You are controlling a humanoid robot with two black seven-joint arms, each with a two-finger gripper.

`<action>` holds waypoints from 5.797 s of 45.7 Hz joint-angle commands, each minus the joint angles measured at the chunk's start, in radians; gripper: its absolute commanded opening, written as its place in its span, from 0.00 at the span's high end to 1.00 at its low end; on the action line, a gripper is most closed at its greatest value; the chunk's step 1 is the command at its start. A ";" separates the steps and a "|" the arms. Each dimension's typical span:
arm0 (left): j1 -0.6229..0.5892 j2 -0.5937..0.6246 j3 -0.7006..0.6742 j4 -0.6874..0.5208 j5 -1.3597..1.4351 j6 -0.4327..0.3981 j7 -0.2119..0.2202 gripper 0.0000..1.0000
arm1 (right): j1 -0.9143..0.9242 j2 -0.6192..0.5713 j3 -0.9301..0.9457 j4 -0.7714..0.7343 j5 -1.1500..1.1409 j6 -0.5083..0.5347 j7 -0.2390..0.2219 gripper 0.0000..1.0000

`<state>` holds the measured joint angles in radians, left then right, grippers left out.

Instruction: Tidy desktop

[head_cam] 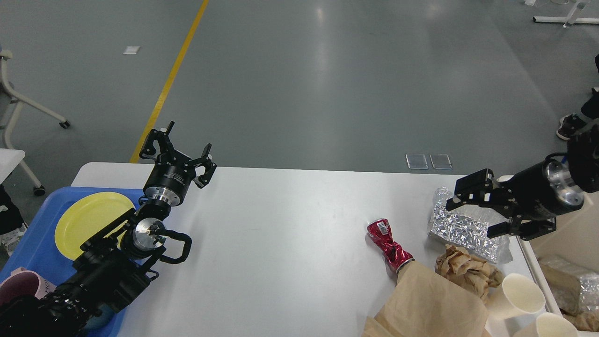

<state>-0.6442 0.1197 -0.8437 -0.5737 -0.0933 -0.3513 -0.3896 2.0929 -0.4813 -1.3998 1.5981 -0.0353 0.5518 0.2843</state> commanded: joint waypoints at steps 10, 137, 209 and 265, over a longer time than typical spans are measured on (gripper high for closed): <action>0.000 0.000 0.000 0.000 0.000 0.000 0.000 0.04 | 0.055 0.328 -0.001 0.147 0.291 -0.004 -0.134 0.00; 0.000 0.000 -0.002 0.000 0.000 0.000 0.000 0.04 | -0.837 0.001 0.343 0.054 0.359 -0.564 -0.019 0.05; 0.000 0.000 -0.002 0.000 0.000 0.000 0.000 0.04 | -0.922 0.023 0.423 0.046 0.360 -0.773 -0.019 1.00; 0.000 0.000 -0.002 0.000 0.000 0.000 0.000 0.04 | -0.022 -0.165 0.084 0.147 0.298 -0.078 -0.036 1.00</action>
<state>-0.6444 0.1197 -0.8452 -0.5738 -0.0933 -0.3513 -0.3896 1.9311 -0.6650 -1.2460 1.7456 0.3068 0.4148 0.2533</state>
